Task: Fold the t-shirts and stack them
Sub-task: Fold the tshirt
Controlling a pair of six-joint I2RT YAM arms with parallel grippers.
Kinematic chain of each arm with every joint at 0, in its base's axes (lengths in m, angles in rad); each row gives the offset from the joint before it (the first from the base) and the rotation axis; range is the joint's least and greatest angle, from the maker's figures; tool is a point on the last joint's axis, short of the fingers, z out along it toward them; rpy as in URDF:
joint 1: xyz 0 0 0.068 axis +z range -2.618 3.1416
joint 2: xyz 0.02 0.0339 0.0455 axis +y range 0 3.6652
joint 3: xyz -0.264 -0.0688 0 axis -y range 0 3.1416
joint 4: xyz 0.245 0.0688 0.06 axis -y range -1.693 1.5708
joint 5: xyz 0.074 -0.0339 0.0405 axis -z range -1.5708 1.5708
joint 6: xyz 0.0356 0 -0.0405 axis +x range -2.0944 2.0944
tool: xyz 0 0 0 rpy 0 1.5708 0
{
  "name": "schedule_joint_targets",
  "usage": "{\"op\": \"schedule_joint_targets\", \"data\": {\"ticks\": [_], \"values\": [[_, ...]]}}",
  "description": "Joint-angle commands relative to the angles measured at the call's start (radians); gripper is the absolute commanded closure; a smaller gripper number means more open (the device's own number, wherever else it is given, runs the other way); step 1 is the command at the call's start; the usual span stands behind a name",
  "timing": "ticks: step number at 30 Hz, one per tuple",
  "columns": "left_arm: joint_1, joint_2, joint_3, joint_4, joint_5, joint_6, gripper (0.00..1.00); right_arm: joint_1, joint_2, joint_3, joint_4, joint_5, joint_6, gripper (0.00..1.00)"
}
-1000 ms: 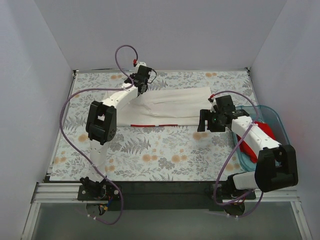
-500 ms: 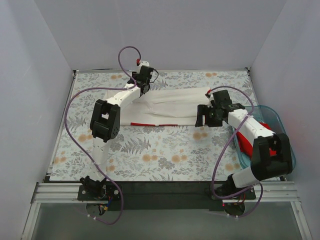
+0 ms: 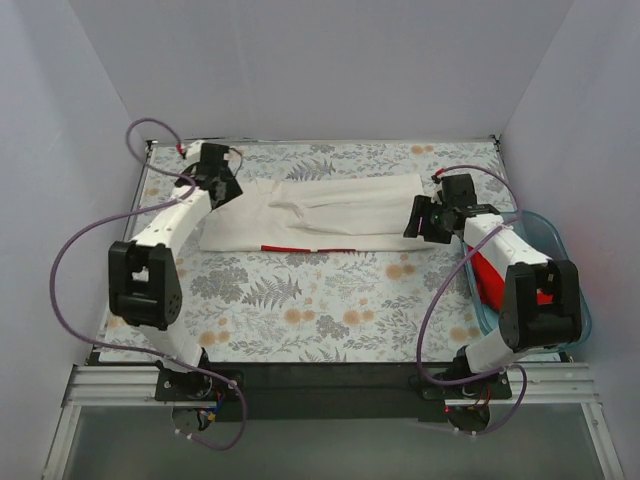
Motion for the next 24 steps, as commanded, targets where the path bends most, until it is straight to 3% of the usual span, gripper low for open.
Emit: {"op": "schedule_joint_targets", "data": {"ticks": [1,6,18,22,23,24], "values": [[0.111,-0.176,-0.221,-0.018,0.127,-0.164,0.33,-0.029,0.024,-0.009,0.093,-0.015,0.045,0.34],[0.192,-0.270,-0.450,0.065,0.212,-0.185,0.33,-0.069,0.067,-0.021,0.154,-0.042,0.077,0.45],[0.231,-0.077,-0.430,0.125,0.228,-0.218,0.39,-0.086,0.170,-0.018,0.219,-0.058,0.103,0.64],[0.263,-0.054,-0.450,0.104,0.209,-0.232,0.60,-0.095,0.202,-0.053,0.222,-0.045,0.100,0.74],[0.267,-0.052,-0.464,0.095,0.202,-0.233,0.74,-0.096,0.205,-0.064,0.220,-0.039,0.101,0.74],[0.269,-0.052,-0.473,0.083,0.195,-0.235,0.81,-0.099,0.200,-0.088,0.219,-0.035,0.101,0.74]]}}
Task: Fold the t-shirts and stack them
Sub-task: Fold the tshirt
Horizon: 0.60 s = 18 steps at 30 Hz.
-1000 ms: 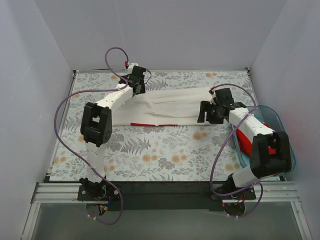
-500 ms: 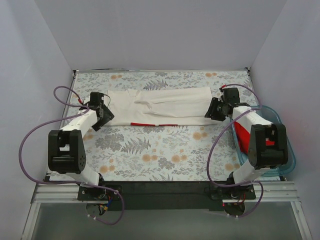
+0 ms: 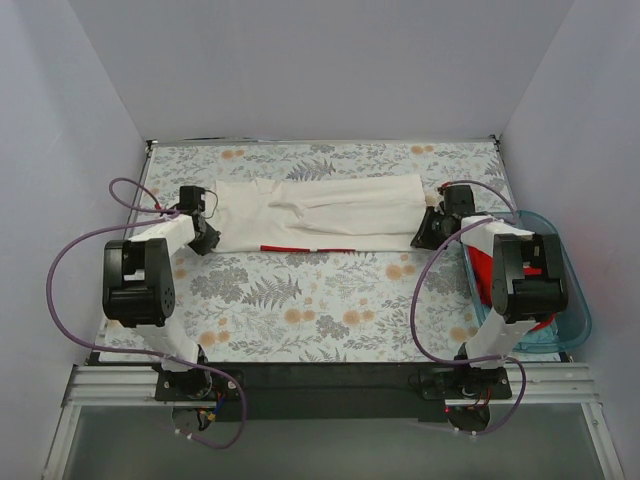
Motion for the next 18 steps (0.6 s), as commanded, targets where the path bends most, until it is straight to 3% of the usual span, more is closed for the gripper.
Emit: {"op": "schedule_joint_targets", "data": {"ticks": [1,3,7,13,15,18], "values": [[0.025,0.012,-0.038,-0.057,-0.047,-0.022,0.88,-0.013,-0.002,-0.056,0.018,0.015,0.002,0.74],[0.039,-0.003,-0.074,-0.084,-0.053,-0.027,1.00,-0.015,-0.023,-0.098,0.001,0.024,0.013,0.74],[0.088,-0.092,-0.177,-0.175,-0.068,-0.042,1.00,-0.016,-0.074,-0.166,-0.109,0.024,0.022,0.74],[0.137,-0.394,-0.340,-0.259,-0.072,-0.048,1.00,-0.016,-0.296,-0.289,-0.257,0.070,-0.013,0.72],[0.137,-0.496,-0.361,-0.247,-0.070,-0.059,0.95,-0.016,-0.370,-0.295,-0.280,0.067,-0.042,0.71],[0.137,-0.534,-0.340,-0.244,-0.055,-0.057,0.74,-0.003,-0.425,-0.272,-0.306,0.033,-0.091,0.66]]}}
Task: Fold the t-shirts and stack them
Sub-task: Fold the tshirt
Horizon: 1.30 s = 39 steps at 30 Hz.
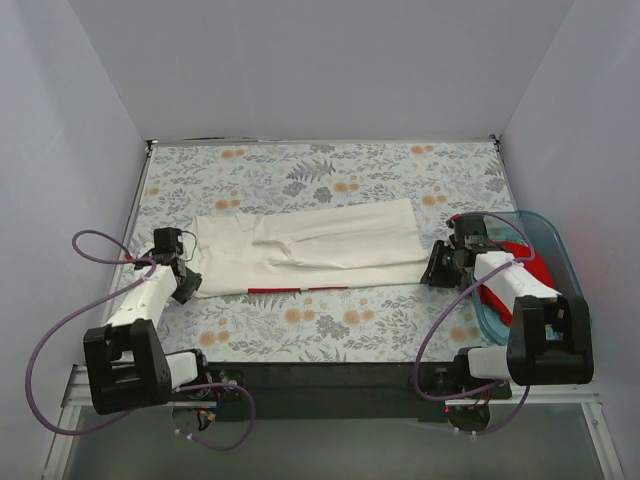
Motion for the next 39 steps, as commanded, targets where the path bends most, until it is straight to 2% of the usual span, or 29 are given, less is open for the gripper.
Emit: {"op": "schedule_joint_targets", "data": {"ticks": [1,2,5,9,12,13,16,18,23,35,39], "values": [[0.006,-0.049,0.076,-0.030,-0.031,0.000,0.69,0.014,-0.065,0.033,-0.090,0.012,-0.077,0.63],[0.006,-0.044,0.099,-0.038,-0.029,0.006,0.59,0.025,-0.078,0.063,-0.090,-0.001,-0.097,0.62],[0.007,-0.056,0.182,-0.061,-0.026,0.046,0.44,0.102,-0.094,0.115,-0.070,-0.024,-0.121,0.57],[-0.033,-0.122,0.231,-0.062,0.006,0.075,0.43,0.302,-0.065,0.197,0.017,-0.033,-0.128,0.57],[-0.121,-0.147,0.228,-0.044,0.082,0.072,0.44,0.416,0.001,0.220,0.103,-0.053,-0.094,0.59],[-0.208,-0.152,0.221,-0.036,0.089,0.063,0.44,0.442,0.019,0.232,0.126,-0.057,-0.077,0.60],[-0.365,-0.138,0.185,0.016,0.104,0.024,0.46,0.530,0.104,0.269,0.203,-0.080,-0.052,0.62],[-0.419,-0.098,0.167,0.043,0.124,-0.008,0.47,0.582,0.171,0.286,0.231,-0.096,-0.045,0.63],[-0.522,-0.050,0.175,0.066,0.119,-0.029,0.48,0.637,0.289,0.338,0.292,-0.090,-0.023,0.65],[-0.537,-0.076,0.119,0.057,0.113,-0.025,0.48,0.640,0.469,0.435,0.338,-0.041,-0.052,0.66],[-0.537,-0.098,0.107,0.045,0.107,-0.025,0.48,0.639,0.521,0.508,0.332,0.028,-0.086,0.65]]}}
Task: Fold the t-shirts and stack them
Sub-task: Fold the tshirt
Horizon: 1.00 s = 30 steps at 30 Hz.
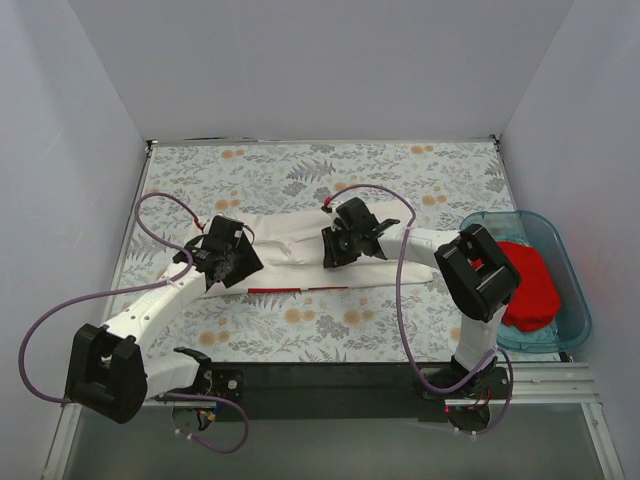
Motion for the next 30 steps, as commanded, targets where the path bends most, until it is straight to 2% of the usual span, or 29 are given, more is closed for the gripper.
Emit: {"op": "schedule_joint_targets", "data": {"ticks": [1,7,12,14,18,21,26,30], "values": [[-0.005,-0.047,-0.013,-0.013,-0.013,-0.005,0.48,-0.006,0.041,0.092,0.027,0.100,-0.064,0.65],[-0.003,-0.068,-0.023,-0.033,-0.026,-0.003,0.48,-0.040,0.090,0.247,-0.032,0.261,-0.141,0.62],[-0.005,-0.047,-0.018,-0.031,-0.024,-0.006,0.48,-0.069,0.055,0.269,-0.067,0.264,-0.155,0.59],[-0.005,-0.033,-0.010,-0.022,-0.032,-0.011,0.48,-0.087,0.024,0.218,-0.069,0.232,-0.138,0.59],[0.005,0.005,0.023,-0.005,-0.073,-0.014,0.48,-0.116,-0.055,0.125,-0.067,0.102,-0.121,0.48],[0.043,0.054,0.083,0.020,-0.086,0.016,0.48,-0.115,-0.112,0.089,-0.064,-0.008,-0.127,0.46],[0.219,0.197,0.215,0.082,0.018,0.052,0.46,-0.083,-0.111,0.141,-0.059,-0.072,-0.165,0.46],[0.270,0.349,0.325,0.110,0.066,0.056,0.47,-0.048,-0.065,0.215,-0.059,-0.107,-0.176,0.46]]}}
